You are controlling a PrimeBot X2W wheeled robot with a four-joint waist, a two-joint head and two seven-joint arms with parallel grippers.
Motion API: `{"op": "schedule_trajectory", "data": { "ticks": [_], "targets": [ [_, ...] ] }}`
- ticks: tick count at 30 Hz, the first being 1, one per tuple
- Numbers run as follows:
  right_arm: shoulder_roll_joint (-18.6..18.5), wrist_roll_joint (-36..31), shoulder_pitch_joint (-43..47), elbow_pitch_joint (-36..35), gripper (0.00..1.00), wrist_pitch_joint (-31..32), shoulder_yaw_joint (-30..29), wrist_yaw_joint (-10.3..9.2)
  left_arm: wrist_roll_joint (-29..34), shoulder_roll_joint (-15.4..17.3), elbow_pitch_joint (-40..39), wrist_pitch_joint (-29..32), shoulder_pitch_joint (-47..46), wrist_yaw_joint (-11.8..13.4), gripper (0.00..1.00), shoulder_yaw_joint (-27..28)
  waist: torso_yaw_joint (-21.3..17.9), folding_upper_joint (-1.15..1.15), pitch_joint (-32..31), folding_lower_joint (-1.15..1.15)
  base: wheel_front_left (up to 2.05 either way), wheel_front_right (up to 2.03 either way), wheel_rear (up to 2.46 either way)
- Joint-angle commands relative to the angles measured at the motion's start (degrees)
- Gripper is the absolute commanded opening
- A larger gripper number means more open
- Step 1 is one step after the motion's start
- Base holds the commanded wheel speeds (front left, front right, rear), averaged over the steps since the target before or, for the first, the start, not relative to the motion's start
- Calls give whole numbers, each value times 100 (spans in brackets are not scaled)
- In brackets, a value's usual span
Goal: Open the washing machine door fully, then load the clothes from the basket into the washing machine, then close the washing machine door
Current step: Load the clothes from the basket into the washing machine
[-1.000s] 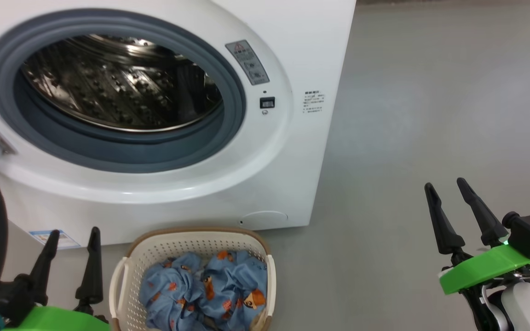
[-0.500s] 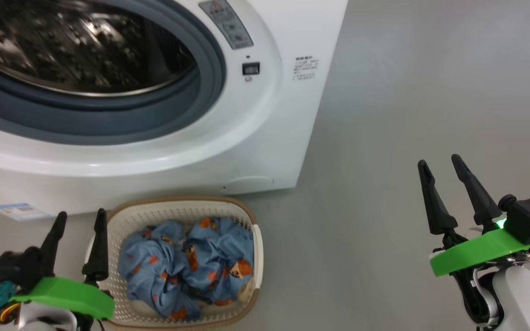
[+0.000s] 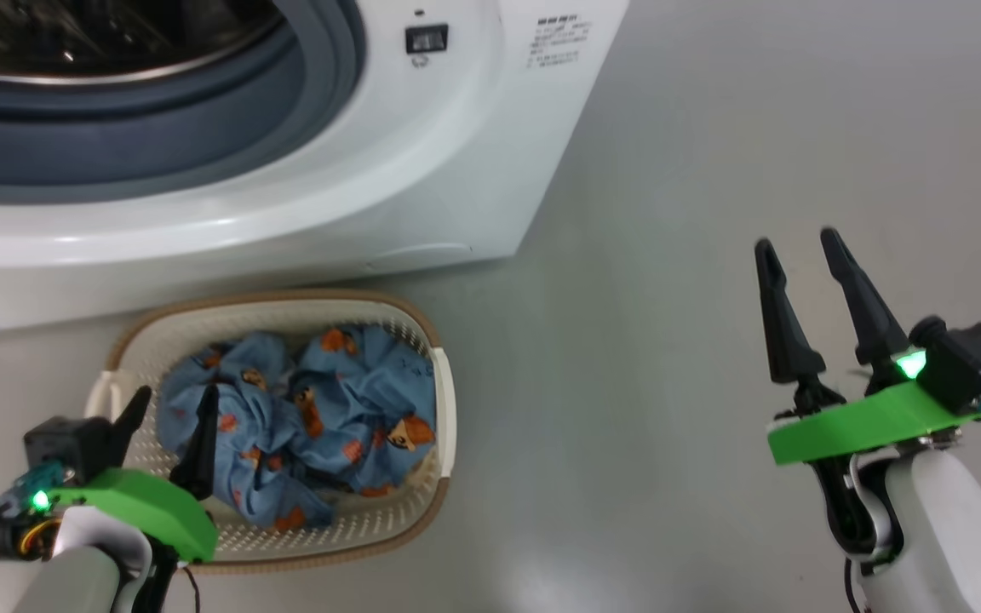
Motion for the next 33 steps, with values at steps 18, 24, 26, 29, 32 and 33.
{"op": "schedule_trajectory", "data": {
  "ticks": [18,24,26,29,32,33],
  "targets": [
    [406,-146,-569,-364,100,-52,169,43,-179,193,1300,196,-1346,-261,100,-1497,-763,0,1509,-1,0,0,0],
    [473,-136,-650,-417,100,-52,233,43,-523,305,1507,338,-1603,-262,100,-1974,-922,0,1754,-1,0,0,0],
    [489,-128,-678,-430,100,-52,260,43,-641,361,1566,390,-1702,-262,100,-2110,-982,0,1842,-1,0,0,0],
    [506,-114,-700,-446,100,-53,270,43,-742,444,1696,402,-1869,-262,100,-2293,-1061,0,1979,-1,0,0,0],
    [517,-105,-708,-463,100,-53,292,43,-822,498,1803,427,-2035,-262,100,-2479,-1135,0,2109,-1,0,0,0],
    [520,-101,-711,-470,100,-53,301,43,-854,514,1837,432,-2091,-262,100,-2533,-1160,0,2150,-1,0,0,0]
  ]
}}
